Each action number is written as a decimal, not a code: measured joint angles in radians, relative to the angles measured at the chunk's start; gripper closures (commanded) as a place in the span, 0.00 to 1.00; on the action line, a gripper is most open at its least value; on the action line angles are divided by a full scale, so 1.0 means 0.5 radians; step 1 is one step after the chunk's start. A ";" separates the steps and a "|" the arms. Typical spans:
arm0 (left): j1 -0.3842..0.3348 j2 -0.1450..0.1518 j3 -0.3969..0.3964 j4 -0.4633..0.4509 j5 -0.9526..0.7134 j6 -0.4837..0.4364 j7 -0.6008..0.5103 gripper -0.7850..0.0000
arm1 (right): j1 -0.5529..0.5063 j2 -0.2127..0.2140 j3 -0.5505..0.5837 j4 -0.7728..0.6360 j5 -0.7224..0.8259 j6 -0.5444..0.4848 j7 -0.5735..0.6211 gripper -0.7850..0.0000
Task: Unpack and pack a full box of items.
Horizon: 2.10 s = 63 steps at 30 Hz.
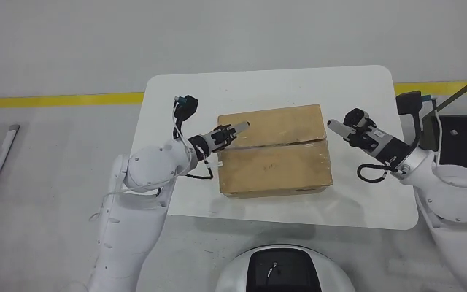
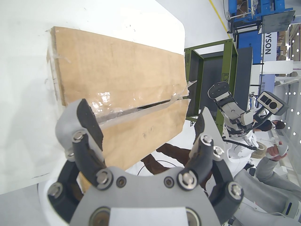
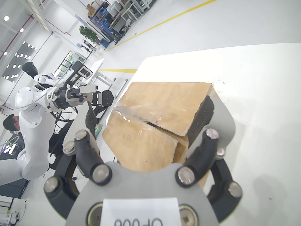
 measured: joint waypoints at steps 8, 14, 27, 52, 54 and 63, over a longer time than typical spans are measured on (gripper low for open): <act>0.010 0.012 -0.010 -0.002 0.029 -0.010 0.012 1.00 | 0.070 -0.004 -0.044 -0.016 -0.014 0.086 -0.055 0.00; 0.024 0.023 -0.038 -0.022 0.031 -0.009 0.010 1.00 | 0.357 -0.013 -0.199 0.127 -0.031 0.175 0.043 1.00; 0.109 0.052 -0.117 -0.063 0.035 -0.006 0.018 0.97 | 1.243 -0.123 -0.902 0.870 0.078 0.331 0.481 1.00; 0.097 0.070 -0.077 0.007 0.008 0.005 0.049 0.82 | 1.249 -0.111 -1.057 0.896 0.319 0.009 1.113 1.00; 0.094 0.071 -0.073 0.010 0.005 0.005 0.049 0.82 | 1.226 -0.105 -1.056 0.872 0.310 0.004 1.116 1.00; 0.107 0.079 -0.069 0.003 -0.004 0.005 0.053 0.82 | 1.116 -0.076 -1.049 0.723 0.196 -0.016 1.141 1.00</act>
